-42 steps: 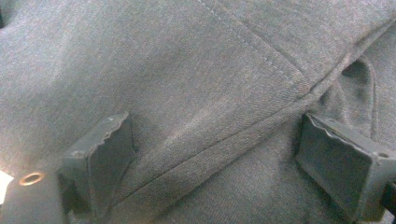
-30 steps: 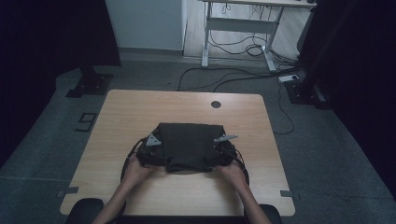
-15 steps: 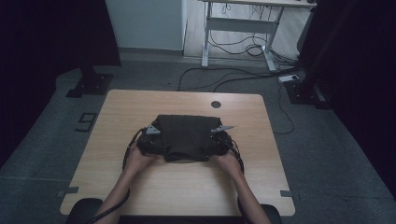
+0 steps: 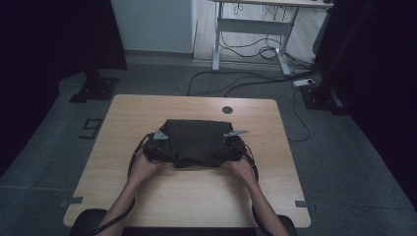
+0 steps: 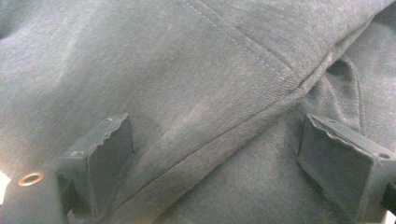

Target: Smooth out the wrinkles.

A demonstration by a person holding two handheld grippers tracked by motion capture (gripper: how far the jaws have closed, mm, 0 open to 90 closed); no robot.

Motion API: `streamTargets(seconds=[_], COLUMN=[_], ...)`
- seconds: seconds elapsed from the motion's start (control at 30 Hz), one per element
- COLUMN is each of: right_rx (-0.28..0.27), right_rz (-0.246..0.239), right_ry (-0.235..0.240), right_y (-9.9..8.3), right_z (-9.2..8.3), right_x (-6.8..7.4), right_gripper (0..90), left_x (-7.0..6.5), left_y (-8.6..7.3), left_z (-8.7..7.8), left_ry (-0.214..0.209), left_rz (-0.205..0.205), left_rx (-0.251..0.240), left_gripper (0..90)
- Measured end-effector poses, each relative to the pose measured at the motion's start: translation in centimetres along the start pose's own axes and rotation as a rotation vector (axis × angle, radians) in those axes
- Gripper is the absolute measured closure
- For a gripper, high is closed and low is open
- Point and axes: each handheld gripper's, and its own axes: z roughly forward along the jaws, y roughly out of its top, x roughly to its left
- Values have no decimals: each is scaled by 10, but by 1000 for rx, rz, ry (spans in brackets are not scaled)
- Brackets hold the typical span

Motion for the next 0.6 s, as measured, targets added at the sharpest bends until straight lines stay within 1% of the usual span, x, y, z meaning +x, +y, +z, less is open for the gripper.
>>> streamTargets(seconds=[0.07,0.1,0.13,0.2,0.23,0.3,0.4,0.47,0.5,0.6], right_rx=[0,0,0,-18,-25,-34,-42,-47,-51,-72], right_rz=[-21,-21,-27,-53,-59,-72,-93,-97,-98,-99], right_ry=[7,7,12,22,23,22,18,14,11,11], right_y=[1,1,1,3,3,4,3,2,1,-3], right_z=[-4,-4,-7,-20,-24,-32,-44,-52,-56,-69], right_x=[2,2,3,8,10,13,15,15,15,15], right_gripper=[99,99,95,80,71,57,22,0,0,0], left_x=[-4,-4,-6,-9,-12,-15,-18,-20,-20,-25], left_y=[0,0,1,1,2,2,1,-1,-1,-10], left_z=[-5,-5,-10,-16,-23,-31,-43,-52,-52,-67], left_ry=[9,9,7,6,0,1,0,5,5,20], left_rz=[15,15,23,34,48,64,78,88,88,110], left_rx=[8,8,9,9,6,2,-4,-6,-6,-1], left_gripper=[138,138,138,130,118,105,89,74,63,33])
